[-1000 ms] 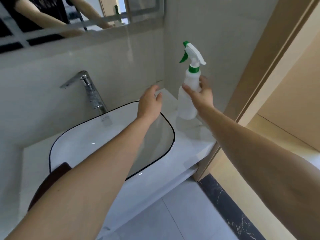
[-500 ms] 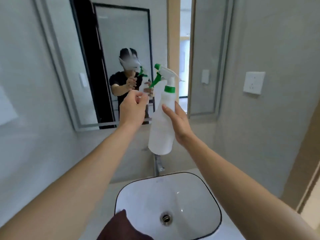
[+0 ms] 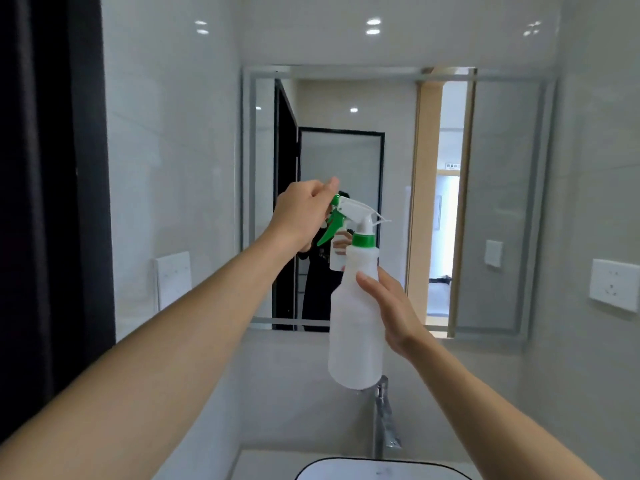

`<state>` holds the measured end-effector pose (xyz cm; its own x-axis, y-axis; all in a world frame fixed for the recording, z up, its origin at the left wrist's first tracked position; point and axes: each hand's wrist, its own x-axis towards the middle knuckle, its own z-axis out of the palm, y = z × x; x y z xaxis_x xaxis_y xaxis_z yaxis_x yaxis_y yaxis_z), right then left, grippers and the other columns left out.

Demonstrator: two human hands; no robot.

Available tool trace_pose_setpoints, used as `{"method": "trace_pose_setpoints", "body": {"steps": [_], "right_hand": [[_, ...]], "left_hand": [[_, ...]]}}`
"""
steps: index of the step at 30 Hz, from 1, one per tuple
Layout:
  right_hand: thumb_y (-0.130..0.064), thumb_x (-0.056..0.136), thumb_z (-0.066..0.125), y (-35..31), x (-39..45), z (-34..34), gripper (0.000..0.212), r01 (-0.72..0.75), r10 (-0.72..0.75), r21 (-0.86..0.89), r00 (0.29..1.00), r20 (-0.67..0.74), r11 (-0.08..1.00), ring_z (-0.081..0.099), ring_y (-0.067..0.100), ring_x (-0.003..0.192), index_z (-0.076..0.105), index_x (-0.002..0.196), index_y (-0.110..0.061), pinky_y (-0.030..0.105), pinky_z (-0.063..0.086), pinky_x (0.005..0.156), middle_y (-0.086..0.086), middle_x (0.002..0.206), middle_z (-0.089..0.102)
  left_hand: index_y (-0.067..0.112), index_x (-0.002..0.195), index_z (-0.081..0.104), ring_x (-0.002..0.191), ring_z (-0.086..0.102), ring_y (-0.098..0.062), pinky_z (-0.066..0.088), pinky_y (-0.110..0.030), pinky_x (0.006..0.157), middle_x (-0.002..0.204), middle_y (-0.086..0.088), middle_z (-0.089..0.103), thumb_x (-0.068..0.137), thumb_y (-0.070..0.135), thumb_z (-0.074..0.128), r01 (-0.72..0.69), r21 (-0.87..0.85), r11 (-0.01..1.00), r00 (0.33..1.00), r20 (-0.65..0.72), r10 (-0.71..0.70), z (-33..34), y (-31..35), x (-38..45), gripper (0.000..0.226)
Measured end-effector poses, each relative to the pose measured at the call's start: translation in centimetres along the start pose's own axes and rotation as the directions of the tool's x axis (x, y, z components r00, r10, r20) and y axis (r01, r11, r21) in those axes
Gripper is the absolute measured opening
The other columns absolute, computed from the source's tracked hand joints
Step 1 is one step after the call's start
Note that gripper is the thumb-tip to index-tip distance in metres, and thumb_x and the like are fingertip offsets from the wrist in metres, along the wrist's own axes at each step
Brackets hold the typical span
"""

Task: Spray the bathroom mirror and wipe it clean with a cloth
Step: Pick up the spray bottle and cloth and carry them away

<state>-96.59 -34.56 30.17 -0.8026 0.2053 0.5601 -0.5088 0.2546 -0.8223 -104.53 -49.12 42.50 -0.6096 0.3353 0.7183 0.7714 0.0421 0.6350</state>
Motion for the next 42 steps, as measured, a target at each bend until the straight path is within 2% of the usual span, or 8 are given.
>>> {"method": "trace_pose_setpoints", "body": {"steps": [5,11,15,19,27,35,40,42], "right_hand": [[-0.042,0.085,0.059,-0.8,0.1,-0.9,0.034,0.0,0.0,0.023,1.0,-0.002,1.0,0.07,0.021,0.087,0.067,0.112,-0.024,0.035,0.057,0.076,0.005,0.096,0.071],[-0.051,0.082,0.064,-1.1,0.5,-2.5,0.045,0.018,-0.018,0.004,1.0,-0.026,1.0,0.068,0.027,0.099,0.065,0.118,-0.025,0.037,0.057,0.08,0.018,0.124,0.057],[-0.048,0.084,0.062,-1.4,0.2,-3.3,0.046,0.007,-0.007,0.01,1.0,-0.019,1.0,0.07,0.026,0.097,0.061,0.122,-0.022,0.039,0.058,0.08,0.016,0.12,0.062],[-0.047,0.085,0.061,-2.1,-0.2,-3.7,0.041,-0.008,0.008,0.021,1.0,-0.023,1.0,0.071,0.026,0.093,0.062,0.12,-0.025,0.046,0.059,0.084,0.01,0.107,0.07],[-0.049,0.087,0.059,-3.0,-0.5,-3.9,0.022,-0.033,0.033,-0.014,0.999,-0.008,0.999,0.071,0.026,0.094,0.067,0.104,-0.038,0.055,0.057,0.089,0.009,0.104,0.07],[-0.048,0.088,0.059,-2.8,-0.9,-4.0,0.029,-0.047,0.047,-0.019,0.999,-0.012,0.999,0.072,0.023,0.095,0.064,0.113,-0.036,0.049,0.059,0.088,0.003,0.103,0.072],[-0.049,0.091,0.06,-2.7,-1.3,-4.4,0.029,-0.053,0.051,-0.04,0.997,-0.059,0.998,0.072,0.025,0.096,0.064,0.114,-0.032,0.048,0.06,0.088,0.006,0.105,0.073],[-0.048,0.094,0.06,-2.5,-1.6,-4.8,0.023,-0.047,0.04,-0.05,0.991,-0.129,0.998,0.073,0.025,0.096,0.065,0.11,-0.033,0.047,0.06,0.087,0.005,0.104,0.074]], "left_hand": [[0.016,0.065,0.043,0.05,0.037,-0.02,0.031,-0.03,0.055,0.064,-0.006,0.044,0.099,0.045,0.048,0.016,-0.023,1.0,0.999,0.043,-0.015,0.0,0.8,0.7,0.045],[0.015,0.07,0.047,0.049,0.04,-0.015,0.037,-0.034,0.057,0.061,0.0,0.044,0.099,0.034,0.053,-0.051,-0.079,0.996,0.993,0.106,0.059,0.5,1.7,1.1,0.036],[0.011,0.083,0.057,0.053,0.045,-0.012,0.04,-0.023,0.046,0.07,-0.004,0.051,0.1,0.022,0.055,-0.03,-0.188,0.982,0.989,0.139,0.057,0.9,2.3,1.1,0.021],[0.002,0.09,0.061,0.049,0.041,-0.012,0.037,-0.021,0.043,0.066,-0.001,0.047,0.101,0.037,0.051,0.04,-0.166,0.985,0.992,0.122,-0.02,1.1,2.9,1.1,0.038],[0.015,0.072,0.061,0.059,0.045,-0.016,0.041,-0.032,0.062,0.066,0.001,0.051,0.1,0.028,0.056,-0.08,-0.125,0.989,0.988,0.121,0.096,0.9,2.8,1.8,0.031],[0.013,0.084,0.068,0.071,0.057,-0.016,0.051,-0.04,0.074,0.078,-0.004,0.063,0.097,0.021,0.061,-0.178,-0.054,0.982,0.975,0.125,0.184,0.7,1.9,1.4,0.017],[0.015,0.099,0.07,0.078,0.068,-0.025,0.057,-0.041,0.072,0.095,-0.006,0.071,0.1,0.026,0.056,-0.055,-0.192,0.98,0.993,0.095,0.074,1.8,1.8,-0.4,0.018],[0.016,0.113,0.067,0.086,0.07,-0.024,0.06,-0.043,0.082,0.1,-0.002,0.071,0.098,0.035,0.054,-0.022,-0.076,0.997,0.995,0.095,0.029,2.6,0.6,-1.8,0.026]]}}
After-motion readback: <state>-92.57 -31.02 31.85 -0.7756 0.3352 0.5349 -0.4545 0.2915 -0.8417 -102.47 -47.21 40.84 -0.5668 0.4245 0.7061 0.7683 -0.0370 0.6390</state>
